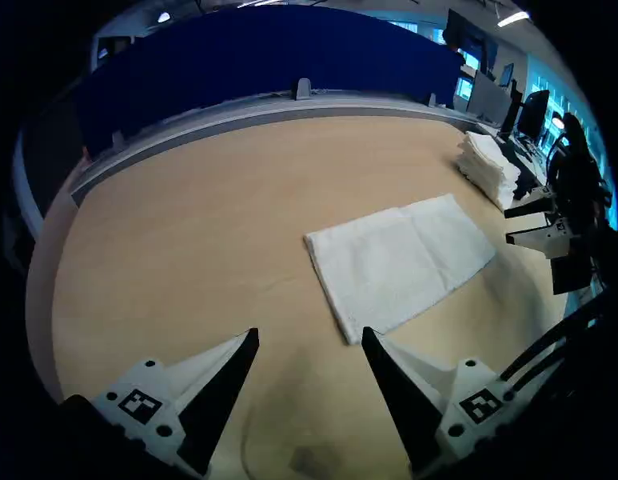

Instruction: Fold towel

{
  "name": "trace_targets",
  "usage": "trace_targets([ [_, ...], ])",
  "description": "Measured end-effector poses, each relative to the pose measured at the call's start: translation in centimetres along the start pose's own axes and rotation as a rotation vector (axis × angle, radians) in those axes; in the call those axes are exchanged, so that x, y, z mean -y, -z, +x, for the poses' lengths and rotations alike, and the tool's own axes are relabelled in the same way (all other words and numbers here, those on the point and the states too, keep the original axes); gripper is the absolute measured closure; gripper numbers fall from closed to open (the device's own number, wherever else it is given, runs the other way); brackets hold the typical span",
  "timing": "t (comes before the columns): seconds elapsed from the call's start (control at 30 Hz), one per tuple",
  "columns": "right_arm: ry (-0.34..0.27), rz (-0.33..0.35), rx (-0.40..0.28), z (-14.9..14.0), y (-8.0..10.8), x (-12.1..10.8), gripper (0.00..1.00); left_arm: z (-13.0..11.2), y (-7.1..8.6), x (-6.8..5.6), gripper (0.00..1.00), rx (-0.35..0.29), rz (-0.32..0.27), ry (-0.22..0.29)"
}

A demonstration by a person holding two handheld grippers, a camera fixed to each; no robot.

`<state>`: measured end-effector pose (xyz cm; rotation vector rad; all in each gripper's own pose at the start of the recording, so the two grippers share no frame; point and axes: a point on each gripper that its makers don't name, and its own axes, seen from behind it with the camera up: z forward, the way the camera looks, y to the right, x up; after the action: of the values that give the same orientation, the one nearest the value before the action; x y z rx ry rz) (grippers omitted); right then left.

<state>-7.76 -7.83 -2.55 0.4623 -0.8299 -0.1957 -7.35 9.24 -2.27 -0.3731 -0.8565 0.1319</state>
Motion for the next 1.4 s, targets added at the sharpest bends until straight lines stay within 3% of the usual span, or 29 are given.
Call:
trace_targets([
  [0.2, 0.007, -0.001, 0.003, 0.0, 0.1, 0.0, 0.12, -0.2, 0.6, 0.1, 0.04, -0.009, 0.01, 0.011],
  [0.4, 0.013, 0.0, 0.008, -0.2, 0.0, 0.1, 0.13, -1.1, 2.0, 1.0, 0.04, -0.02, 0.051, 0.044],
  [0.87, 0.018, 0.018, 0.045, -2.0, -1.1, 0.9, 0.13, -7.3, 7.7, 2.7, 0.04, -0.014, 0.158, 0.217],
  [1.07, 0.037, 0.032, 0.064, -2.6, -1.3, 1.4, 0.13, -9.0, 8.9, 3.1, 0.04, -0.009, 0.184, 0.246],
  [1.13, 0.048, 0.041, 0.071, -2.8, -1.5, 1.7, 0.16, -9.2, 9.2, 3.2, 0.04, -0.011, 0.188, 0.251],
  [1.4, 0.086, 0.08, 0.108, -4.1, -2.2, 2.4, 0.45, -10.2, 9.9, 3.0, 0.04, -0.005, 0.195, 0.264],
])
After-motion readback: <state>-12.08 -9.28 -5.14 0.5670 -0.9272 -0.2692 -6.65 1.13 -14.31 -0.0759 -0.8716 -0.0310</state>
